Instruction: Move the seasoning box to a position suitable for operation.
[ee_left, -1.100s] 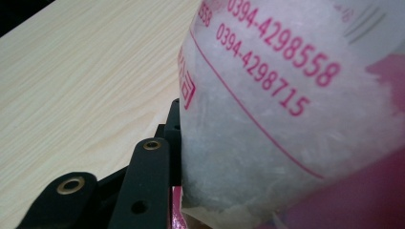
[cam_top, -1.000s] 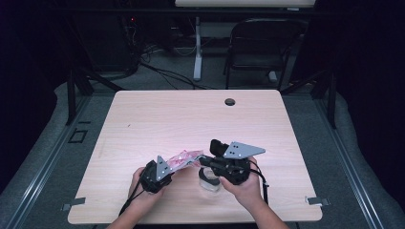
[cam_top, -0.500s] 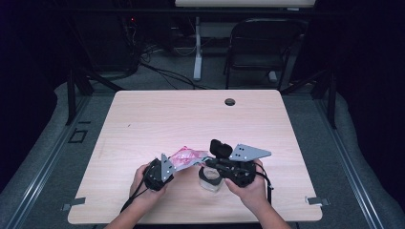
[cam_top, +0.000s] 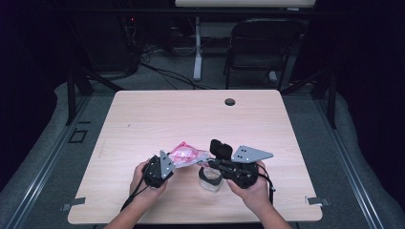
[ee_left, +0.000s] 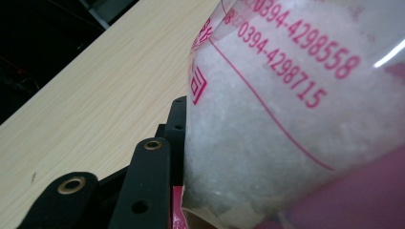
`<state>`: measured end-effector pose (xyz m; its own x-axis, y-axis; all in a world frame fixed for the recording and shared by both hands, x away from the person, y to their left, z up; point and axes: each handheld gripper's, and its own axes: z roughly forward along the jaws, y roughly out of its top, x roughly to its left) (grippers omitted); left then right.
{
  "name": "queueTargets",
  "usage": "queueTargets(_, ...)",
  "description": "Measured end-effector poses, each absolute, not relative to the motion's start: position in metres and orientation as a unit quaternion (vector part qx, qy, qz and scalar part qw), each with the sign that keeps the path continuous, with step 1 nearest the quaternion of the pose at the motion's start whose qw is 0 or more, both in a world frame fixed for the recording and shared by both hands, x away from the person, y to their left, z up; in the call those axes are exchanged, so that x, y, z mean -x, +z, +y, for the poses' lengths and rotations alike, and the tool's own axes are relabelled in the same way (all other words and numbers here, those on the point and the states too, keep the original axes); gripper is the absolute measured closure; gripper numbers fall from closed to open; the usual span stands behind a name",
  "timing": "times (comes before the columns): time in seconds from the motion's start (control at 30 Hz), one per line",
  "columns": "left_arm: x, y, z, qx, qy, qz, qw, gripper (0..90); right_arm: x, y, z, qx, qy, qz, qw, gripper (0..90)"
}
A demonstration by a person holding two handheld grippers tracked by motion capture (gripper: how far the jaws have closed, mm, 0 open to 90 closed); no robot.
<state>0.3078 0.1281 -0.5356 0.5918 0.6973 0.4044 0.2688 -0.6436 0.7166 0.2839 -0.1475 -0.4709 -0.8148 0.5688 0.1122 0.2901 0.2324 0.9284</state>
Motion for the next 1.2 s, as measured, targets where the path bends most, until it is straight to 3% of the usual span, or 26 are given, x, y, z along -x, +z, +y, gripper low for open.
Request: queueTargets(1.2,-0.308,-0.534,0.125,-0.824,0.363,0.301,0.315,67.0,-0.285,-0.492,-0.155,-0.291,0.540,0.781,0.121,90.0)
